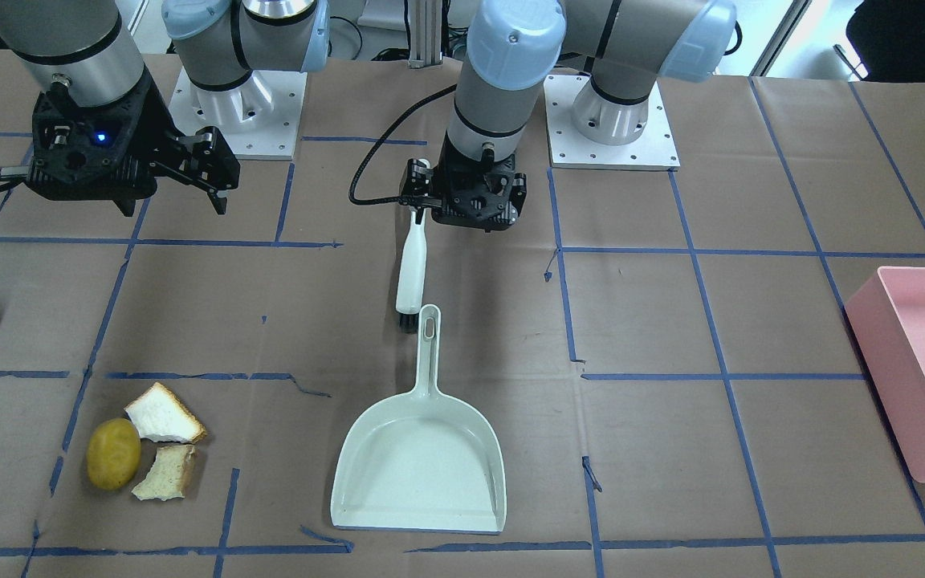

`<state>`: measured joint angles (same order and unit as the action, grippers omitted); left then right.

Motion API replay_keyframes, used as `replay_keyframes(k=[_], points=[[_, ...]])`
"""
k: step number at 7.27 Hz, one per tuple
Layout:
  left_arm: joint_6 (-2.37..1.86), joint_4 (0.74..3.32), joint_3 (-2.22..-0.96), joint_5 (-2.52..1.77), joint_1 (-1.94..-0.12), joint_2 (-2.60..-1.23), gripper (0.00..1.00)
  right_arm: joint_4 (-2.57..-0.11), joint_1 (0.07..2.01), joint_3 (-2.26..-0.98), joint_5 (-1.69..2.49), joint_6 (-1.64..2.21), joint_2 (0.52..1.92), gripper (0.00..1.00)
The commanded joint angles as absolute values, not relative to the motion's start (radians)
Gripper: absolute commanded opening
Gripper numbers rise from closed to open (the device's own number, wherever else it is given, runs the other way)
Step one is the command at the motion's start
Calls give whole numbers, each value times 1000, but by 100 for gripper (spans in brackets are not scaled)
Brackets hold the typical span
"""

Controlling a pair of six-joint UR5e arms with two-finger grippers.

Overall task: Sweep and dump trash in nearest bin
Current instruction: 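Lower the left gripper and grasp the white brush handle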

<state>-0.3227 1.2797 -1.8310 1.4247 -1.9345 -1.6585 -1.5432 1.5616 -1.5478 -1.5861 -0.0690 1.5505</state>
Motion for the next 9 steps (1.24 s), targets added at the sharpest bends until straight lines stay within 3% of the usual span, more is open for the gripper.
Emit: replay_keyframes(k=[1, 3, 9], points=[[-433, 1145, -2027, 1427, -1979, -1620, 100, -1543, 1562, -1548, -1586, -69, 1549, 100], [-506, 1008, -2112, 1424, -2023, -1638, 100, -1543, 1562, -1548, -1586, -71, 1549, 100], [-604, 1005, -2121, 1419, -2129, -1710, 100, -1543, 1562, -1548, -1586, -71, 1551, 100]])
